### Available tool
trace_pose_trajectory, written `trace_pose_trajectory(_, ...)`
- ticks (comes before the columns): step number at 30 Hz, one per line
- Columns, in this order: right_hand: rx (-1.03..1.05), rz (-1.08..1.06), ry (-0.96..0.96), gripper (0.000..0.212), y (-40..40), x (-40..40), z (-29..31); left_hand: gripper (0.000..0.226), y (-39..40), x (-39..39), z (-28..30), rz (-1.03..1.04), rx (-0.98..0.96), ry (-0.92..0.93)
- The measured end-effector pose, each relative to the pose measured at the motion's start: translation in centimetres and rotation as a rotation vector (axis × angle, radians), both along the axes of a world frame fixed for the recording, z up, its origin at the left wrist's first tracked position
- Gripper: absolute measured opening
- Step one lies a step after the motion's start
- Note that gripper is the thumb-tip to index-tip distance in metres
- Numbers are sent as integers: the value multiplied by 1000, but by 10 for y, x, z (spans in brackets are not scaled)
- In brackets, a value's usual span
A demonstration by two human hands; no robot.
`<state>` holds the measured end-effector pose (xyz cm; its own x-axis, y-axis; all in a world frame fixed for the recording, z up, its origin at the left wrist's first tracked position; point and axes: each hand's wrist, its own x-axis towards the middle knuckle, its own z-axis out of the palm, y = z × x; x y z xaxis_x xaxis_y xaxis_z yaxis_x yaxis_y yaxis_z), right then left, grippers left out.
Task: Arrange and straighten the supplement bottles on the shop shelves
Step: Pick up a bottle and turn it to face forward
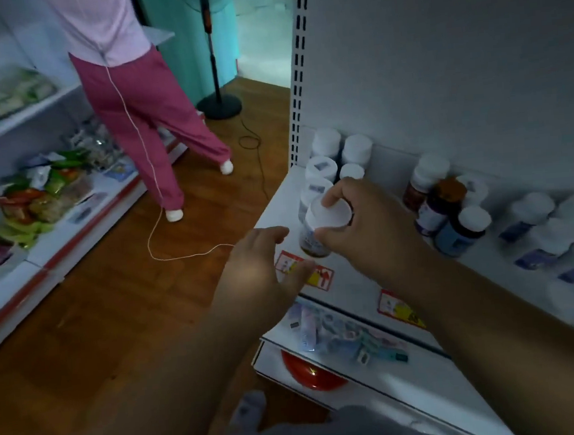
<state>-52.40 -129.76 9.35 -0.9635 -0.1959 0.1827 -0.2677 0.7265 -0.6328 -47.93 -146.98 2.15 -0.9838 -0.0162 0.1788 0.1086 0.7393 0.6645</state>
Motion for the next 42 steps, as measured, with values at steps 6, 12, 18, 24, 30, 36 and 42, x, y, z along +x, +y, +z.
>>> trace_pose_trajectory(6, 73, -64, 39, 31, -43, -6, -30, 74, -46, -55, -16, -272, -58, -83)
trace_pose_trajectory(12, 194, -135, 36, 30, -71, -18, -36, 77, -75, -85, -23, -378, -124, -128)
trace_pose_trajectory(18, 205, -212, 24, 27, -81, -21, -38, 82, -83, -99, -29, -444, -130, -143)
trace_pose_trajectory(24, 211, -222, -14, 28, -85, -17, -34, 87, -86, -105, -26, -448, -107, -177)
trace_pose_trajectory(30, 346, -251, 76, 38, -88, -4, -17, 82, -94, -86, -7, -420, -23, -53)
trace_pose_trajectory(36, 266, -270, 165, 35, -77, 30, 14, 64, -91, -49, 36, -401, -53, 264)
trace_pose_trajectory(42, 190, -357, 318, 32, -29, 97, 40, 61, -26, 0, 67, -471, 33, 242)
